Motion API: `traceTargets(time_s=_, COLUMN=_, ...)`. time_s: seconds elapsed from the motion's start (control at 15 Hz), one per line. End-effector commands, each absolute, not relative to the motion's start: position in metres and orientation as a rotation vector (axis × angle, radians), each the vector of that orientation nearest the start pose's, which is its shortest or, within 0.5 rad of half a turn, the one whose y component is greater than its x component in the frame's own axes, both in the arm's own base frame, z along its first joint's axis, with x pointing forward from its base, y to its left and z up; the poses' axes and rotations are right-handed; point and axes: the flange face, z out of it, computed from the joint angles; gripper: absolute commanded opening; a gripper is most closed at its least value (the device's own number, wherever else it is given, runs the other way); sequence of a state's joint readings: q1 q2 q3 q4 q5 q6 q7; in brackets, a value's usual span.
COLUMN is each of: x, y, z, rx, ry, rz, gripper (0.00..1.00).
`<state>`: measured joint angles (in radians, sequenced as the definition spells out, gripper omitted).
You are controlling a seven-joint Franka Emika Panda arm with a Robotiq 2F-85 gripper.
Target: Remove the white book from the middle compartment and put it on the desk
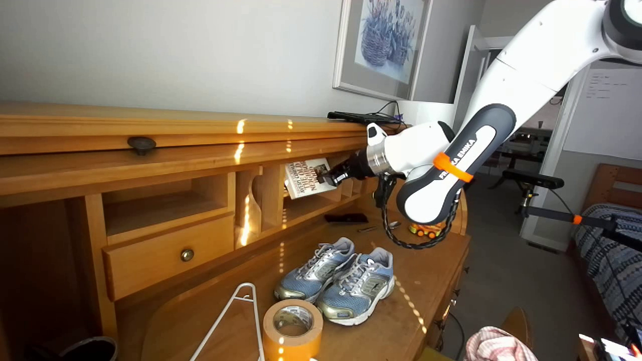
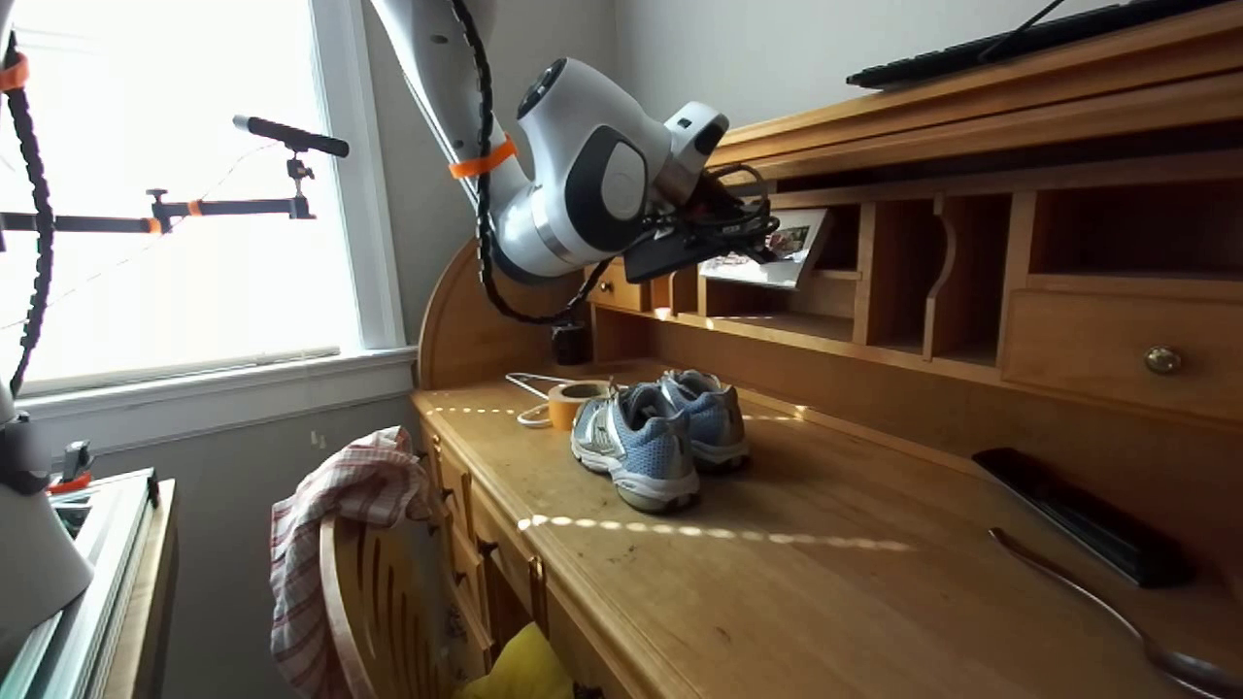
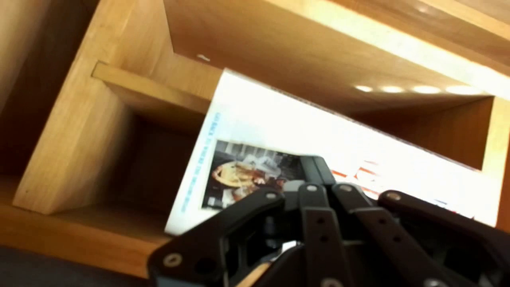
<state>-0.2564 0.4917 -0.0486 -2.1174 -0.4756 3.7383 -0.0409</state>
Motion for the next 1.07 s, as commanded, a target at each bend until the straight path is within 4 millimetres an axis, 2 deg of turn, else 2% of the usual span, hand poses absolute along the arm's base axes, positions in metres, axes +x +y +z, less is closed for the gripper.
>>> traceTargets(time_s=0.0, x=0.584, y=-0.122, z=0.266, rx=-2.913, ry=-0.41, rz=-1.51, gripper=0.0)
traceTargets(time_s=0.2, x=0.578, y=-0.125, z=0.246, rx=-2.952, ry=-0.391, rz=-1.439, gripper=0.0)
traceTargets(time_s=0.4, x=0.577, y=-0.125, z=0.235, rx=-2.971, ry=-0.385, rz=-1.4, gripper=0.0)
traceTargets(time_s=1.0, x=0.569, y=-0.115, z=0.232, rx=-2.971, ry=-0.393, rz=-1.349, gripper=0.0)
